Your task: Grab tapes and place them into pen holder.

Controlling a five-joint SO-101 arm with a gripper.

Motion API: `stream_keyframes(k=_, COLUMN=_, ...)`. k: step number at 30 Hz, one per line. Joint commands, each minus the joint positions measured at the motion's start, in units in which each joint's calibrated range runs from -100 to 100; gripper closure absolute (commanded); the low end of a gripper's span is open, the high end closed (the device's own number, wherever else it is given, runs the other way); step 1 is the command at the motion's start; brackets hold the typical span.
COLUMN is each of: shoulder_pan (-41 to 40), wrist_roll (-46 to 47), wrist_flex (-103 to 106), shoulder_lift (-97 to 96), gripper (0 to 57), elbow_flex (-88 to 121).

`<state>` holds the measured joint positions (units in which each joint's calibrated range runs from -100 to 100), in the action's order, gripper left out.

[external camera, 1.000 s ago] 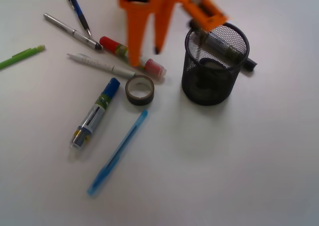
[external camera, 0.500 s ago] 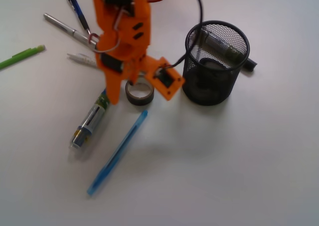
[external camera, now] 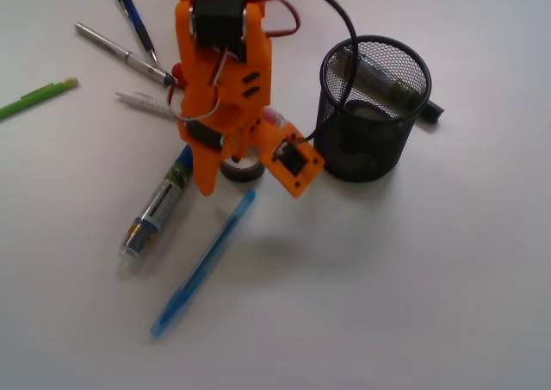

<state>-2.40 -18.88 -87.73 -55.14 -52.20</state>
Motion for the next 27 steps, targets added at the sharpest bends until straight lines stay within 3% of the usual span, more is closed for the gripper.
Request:
stream_keyframes(k=1, shoulder_pan=-0.1, wrist_roll=-1.42, wrist_flex=-0.37, shoulder_lift=-0.41, gripper=35.4, elbow_flex=-2.6)
stream_keyframes(k=7, shoulder_pan=-0.1, wrist_roll=-1.86, wrist_flex=-0.37, shoulder_lift=-1.94, gripper=38.3, elbow_flex=-2.6)
stream_keyframes(k=11, shoulder_pan=-0.1, wrist_roll=-2.2, wrist_flex=-0.37, shoulder_lift=-2.19, gripper=57.5, elbow_flex=-2.6)
stream_keyframes(k=19, shoulder_pan=0.72, wrist_roll=-0.88, wrist_flex=-0.54, shoulder_lift=-1.34, gripper=57.2, elbow_flex=-8.49)
stream_keyframes(k=27, shoulder_pan=5.51, wrist_roll=1.03, wrist_flex=-11.92, shoulder_lift=-1.26, gripper=57.2, elbow_flex=-42.27)
